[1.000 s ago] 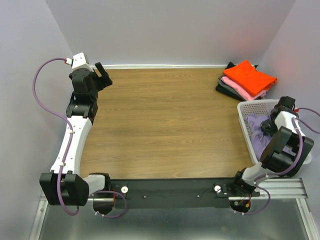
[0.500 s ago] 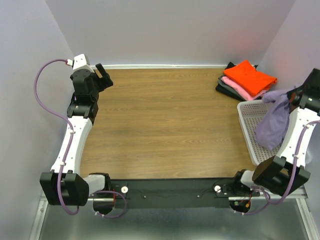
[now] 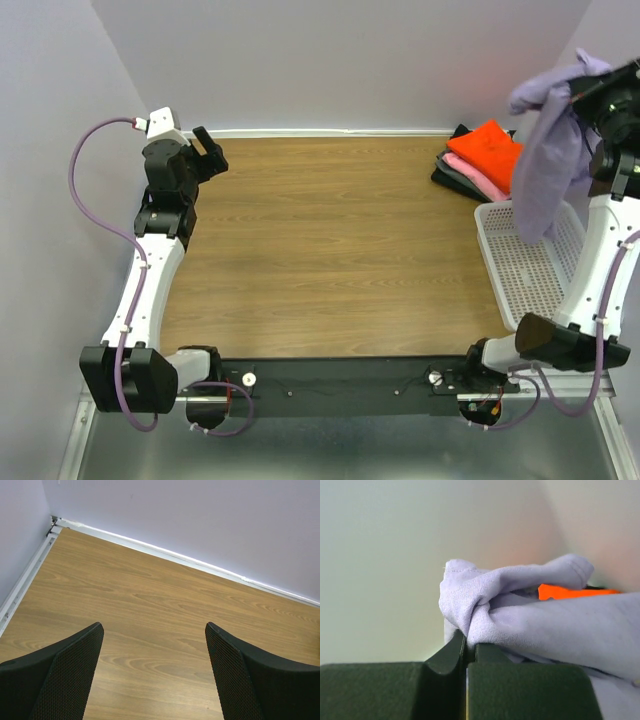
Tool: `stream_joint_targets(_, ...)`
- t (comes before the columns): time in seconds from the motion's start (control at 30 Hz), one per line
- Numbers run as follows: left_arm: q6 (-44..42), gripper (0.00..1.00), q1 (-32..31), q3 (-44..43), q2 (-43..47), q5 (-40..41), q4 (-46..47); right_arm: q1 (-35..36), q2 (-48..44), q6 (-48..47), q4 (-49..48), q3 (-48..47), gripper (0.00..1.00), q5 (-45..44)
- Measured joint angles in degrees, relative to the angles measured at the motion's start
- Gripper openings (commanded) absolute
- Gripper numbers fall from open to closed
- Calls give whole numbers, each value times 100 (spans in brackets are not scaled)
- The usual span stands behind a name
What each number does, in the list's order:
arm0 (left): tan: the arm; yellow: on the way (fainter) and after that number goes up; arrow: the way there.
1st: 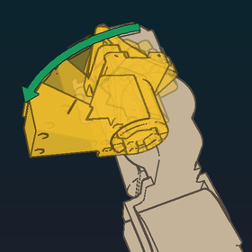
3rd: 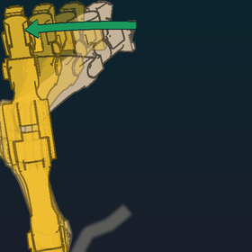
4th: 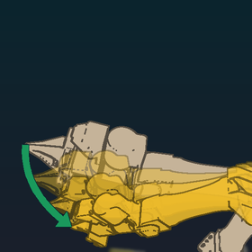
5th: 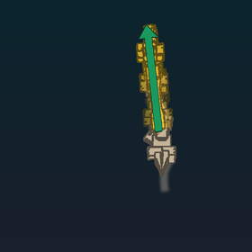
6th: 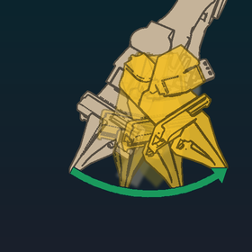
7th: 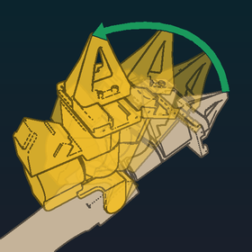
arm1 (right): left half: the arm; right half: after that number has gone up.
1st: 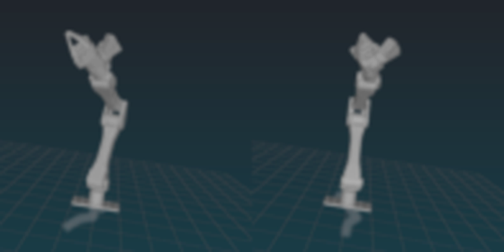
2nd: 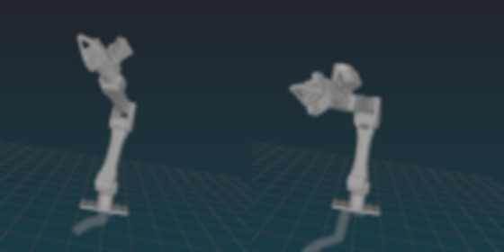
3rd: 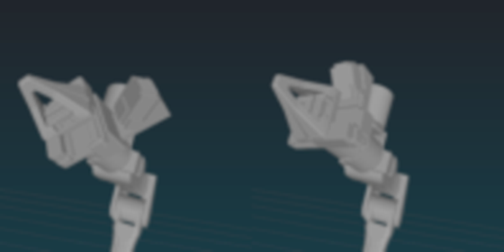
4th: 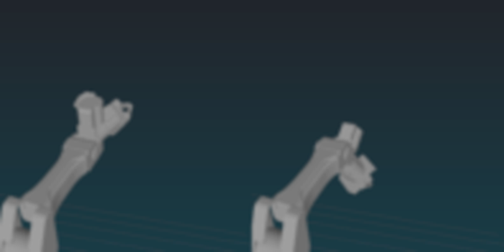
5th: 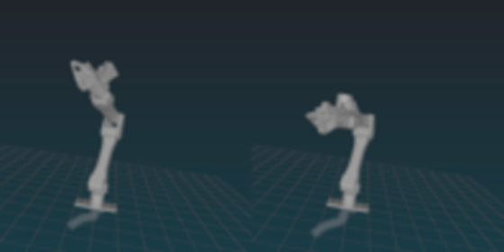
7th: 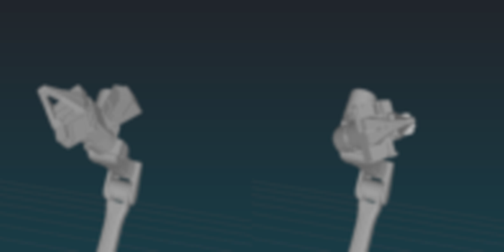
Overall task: Fold and stack the t-shirts
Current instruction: Move the tshirt to the center of the board
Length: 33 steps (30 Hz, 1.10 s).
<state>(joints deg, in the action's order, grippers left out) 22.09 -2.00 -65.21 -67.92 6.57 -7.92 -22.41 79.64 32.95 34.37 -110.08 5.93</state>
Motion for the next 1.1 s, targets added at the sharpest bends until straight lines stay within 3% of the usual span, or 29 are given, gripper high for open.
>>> stream_joint_targets(0.4,-92,90,0,35,192,-149,72,2341,1499,-149,-214,-2586,1,1123)
stream_joint_targets(0.6,-131,90,0,52,363,-94,57,3254,1858,-24,-479,-2597,1,1532)
stream_joint_targets(0.67,-131,89,0,52,363,-46,26,3294,1738,26,-695,-2013,12,1541)
stream_joint_targets(0.7,-133,89,0,52,363,-17,0,3294,1602,63,-789,-1523,38,1390)
stream_joint_targets(0.8,-162,89,-31,103,363,160,-50,3252,1021,238,-903,376,87,706)
stream_joint_targets(0.87,-179,89,-94,149,352,247,-133,3121,765,334,-981,1484,100,334)
stream_joint_targets(1.0,-197,89,-560,208,111,369,-210,2774,599,367,-767,3115,100,-179)
stream_joint_targets(1.1,-186,89,-944,284,-256,273,-234,2697,699,275,-557,3587,100,-262)
